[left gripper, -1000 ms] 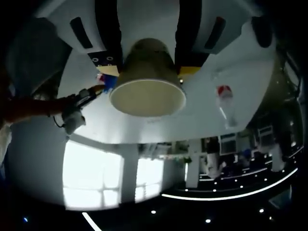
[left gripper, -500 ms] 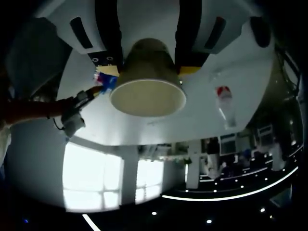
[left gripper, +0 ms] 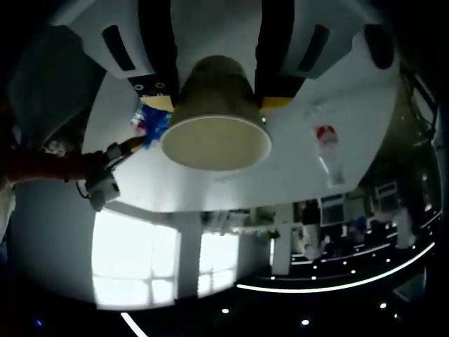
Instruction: Arrange the tabletop items into an orderly group along one side of the table until the central work area is clear of visible clutter.
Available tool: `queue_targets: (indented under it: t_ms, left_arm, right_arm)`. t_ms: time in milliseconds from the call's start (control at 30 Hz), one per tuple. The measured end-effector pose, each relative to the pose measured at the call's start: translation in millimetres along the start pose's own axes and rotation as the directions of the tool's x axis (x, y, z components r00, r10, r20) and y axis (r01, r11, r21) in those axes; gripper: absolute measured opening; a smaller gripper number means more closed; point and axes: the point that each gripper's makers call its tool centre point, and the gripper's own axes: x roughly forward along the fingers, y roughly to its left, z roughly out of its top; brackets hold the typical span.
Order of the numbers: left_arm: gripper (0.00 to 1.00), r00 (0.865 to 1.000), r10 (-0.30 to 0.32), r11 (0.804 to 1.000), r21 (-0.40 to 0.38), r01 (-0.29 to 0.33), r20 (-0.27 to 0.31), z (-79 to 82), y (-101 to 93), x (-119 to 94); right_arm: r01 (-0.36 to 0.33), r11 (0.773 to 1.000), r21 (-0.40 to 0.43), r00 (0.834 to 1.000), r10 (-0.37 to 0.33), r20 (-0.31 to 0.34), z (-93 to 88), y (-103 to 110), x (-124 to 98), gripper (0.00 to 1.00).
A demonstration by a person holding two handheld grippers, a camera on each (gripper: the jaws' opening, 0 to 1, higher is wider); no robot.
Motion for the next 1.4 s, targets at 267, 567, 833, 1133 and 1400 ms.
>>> queue_targets:
  t_ms: [267, 567, 833, 1133, 1400]
  left_arm:
    - [0.40, 1.000, 0.005, 1.000, -0.005, -0.005, 0.003, -0.1, 2.1, 0]
    - [0.40, 1.000, 0.013, 1.000, -0.010, -0.013, 0.000, -1.6, 5.2, -1]
    - [0.40, 1.000, 0.016, 1.000, -0.014, -0.017, -0.008, -4.0, 5.8, -1]
    - [0.40, 1.000, 0.020, 1.000, -0.017, -0.020, -0.012, -5.3, 6.2, -1]
    - [0.40, 1.000, 0.025, 1.000, -0.019, -0.025, -0.018, -7.0, 7.7, -1]
  right_arm:
    - [0.013, 1.000, 0.009, 1.000, -0.013, 0.024, 10.2, -12, -10, 0.01]
    - [0.070, 0.997, 0.018, 0.997, -0.071, 0.035, 15.9, -30, -25, 0.01]
    - [0.101, 0.995, 0.006, 0.994, -0.101, 0.029, 19.9, -41, -35, 0.01]
    - [0.148, 0.989, -0.017, 0.989, -0.147, 0.029, 31.2, -63, -47, 0.01]
    - [0.186, 0.982, -0.027, 0.982, -0.185, 0.036, 44.2, -84, -55, 0.01]
